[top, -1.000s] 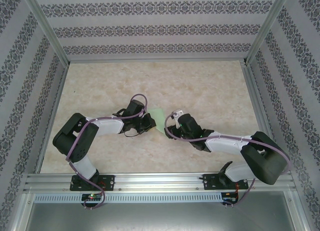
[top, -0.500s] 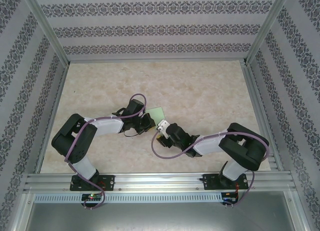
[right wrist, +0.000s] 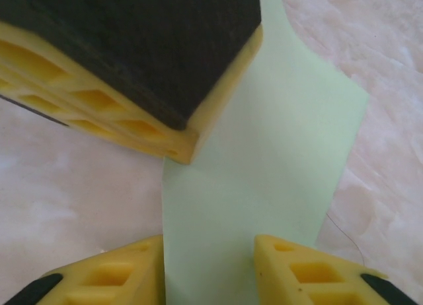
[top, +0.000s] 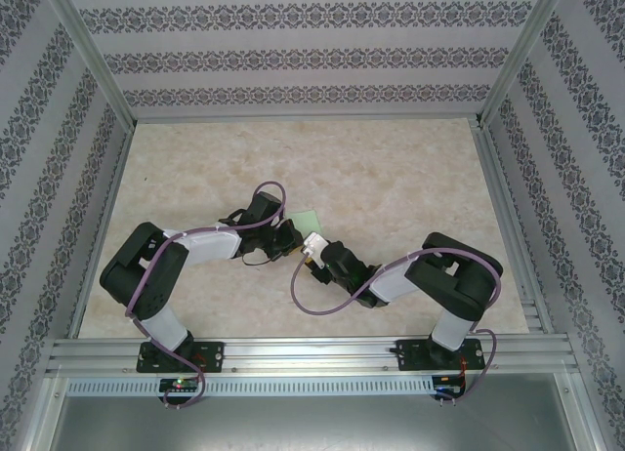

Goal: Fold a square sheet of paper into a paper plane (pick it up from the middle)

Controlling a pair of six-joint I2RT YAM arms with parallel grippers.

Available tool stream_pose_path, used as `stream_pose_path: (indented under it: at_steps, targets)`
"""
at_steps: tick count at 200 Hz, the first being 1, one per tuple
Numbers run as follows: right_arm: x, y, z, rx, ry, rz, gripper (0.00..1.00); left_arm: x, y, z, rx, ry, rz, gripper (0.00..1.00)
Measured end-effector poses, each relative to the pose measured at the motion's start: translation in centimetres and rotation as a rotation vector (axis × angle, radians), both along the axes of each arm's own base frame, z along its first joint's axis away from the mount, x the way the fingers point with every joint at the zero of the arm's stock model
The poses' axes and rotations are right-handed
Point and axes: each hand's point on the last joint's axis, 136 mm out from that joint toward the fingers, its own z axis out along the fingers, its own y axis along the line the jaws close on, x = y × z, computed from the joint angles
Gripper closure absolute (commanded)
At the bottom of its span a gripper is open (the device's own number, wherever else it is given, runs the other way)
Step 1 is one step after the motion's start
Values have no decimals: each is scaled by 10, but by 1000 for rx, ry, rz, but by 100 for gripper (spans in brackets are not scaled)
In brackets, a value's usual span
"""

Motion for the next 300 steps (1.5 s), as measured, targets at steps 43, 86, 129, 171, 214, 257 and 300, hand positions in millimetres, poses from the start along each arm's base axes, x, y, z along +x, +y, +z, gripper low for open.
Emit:
stream_pose_path:
  at_steps: [43,86,129,171,214,257,300]
  targets:
    - [3,3,5,25,-17,-3,78,0,0,0,5,9,0,82]
    - [2,5,6,47,-2,-4,90,8,2,13,4,-7,5,62]
    - [3,5,4,98,49,-12,96,33,34,38,2,-60,75,49]
    - [11,0,6,209,147,-46,100,49,69,57,14,-115,146,40]
    - [15,-2,10,374,294,-95,100,42,70,61,-11,-169,121,38]
    - [20,-4,18,518,398,-131,100,27,61,43,-40,-174,65,39]
    - [16,-2,17,574,481,-143,100,20,35,38,-83,-211,-14,44]
